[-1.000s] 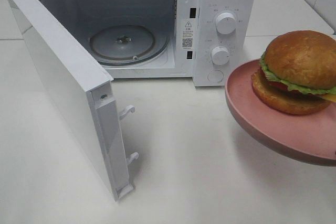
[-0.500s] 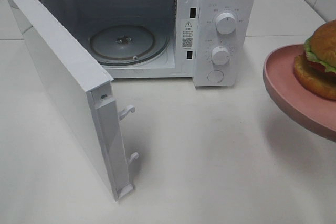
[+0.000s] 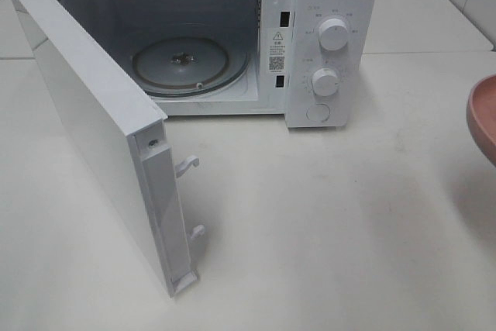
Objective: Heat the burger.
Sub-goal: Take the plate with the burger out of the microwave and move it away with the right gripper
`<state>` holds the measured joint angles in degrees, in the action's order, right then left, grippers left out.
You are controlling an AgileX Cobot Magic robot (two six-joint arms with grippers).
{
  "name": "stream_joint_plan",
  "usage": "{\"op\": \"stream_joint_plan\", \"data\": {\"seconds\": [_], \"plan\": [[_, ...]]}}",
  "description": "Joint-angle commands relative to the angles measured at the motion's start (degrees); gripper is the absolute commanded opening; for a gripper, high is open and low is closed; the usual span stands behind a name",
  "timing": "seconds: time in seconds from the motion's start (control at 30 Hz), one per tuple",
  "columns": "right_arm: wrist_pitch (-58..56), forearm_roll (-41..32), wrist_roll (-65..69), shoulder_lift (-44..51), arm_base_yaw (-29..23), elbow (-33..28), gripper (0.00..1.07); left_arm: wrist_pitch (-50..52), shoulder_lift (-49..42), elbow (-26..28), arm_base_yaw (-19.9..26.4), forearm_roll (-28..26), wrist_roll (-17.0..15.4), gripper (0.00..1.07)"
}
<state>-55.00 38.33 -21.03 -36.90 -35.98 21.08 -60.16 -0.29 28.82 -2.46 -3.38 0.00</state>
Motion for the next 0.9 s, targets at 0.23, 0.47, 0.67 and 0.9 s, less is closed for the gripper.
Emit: {"op": "stream_joint_plan", "data": {"seconds": [0.23,0.47,0.67,0.9], "plan": [[-6.53,7.22,11.29,0.57,0.29,0.06,0.0,0.8,-1.09,-0.23,0.17,-0.17,0.0,1.0],[-12.78,8.25,17.42,-2.23,0.29,0.34,0.0,0.8,-1.09,-0.23,0.17,-0.17,0.0,1.0],[-16.1,9.74,26.13,-2.75,0.29,1.66,0.01,0.8,-1.09,-0.23,0.17,-0.17,0.0,1.0],[-18.51,8.94,31.8,-2.75,0.29,1.78,0.01,0.8,-1.09,-0.23,0.17,-0.17,0.0,1.0]]}}
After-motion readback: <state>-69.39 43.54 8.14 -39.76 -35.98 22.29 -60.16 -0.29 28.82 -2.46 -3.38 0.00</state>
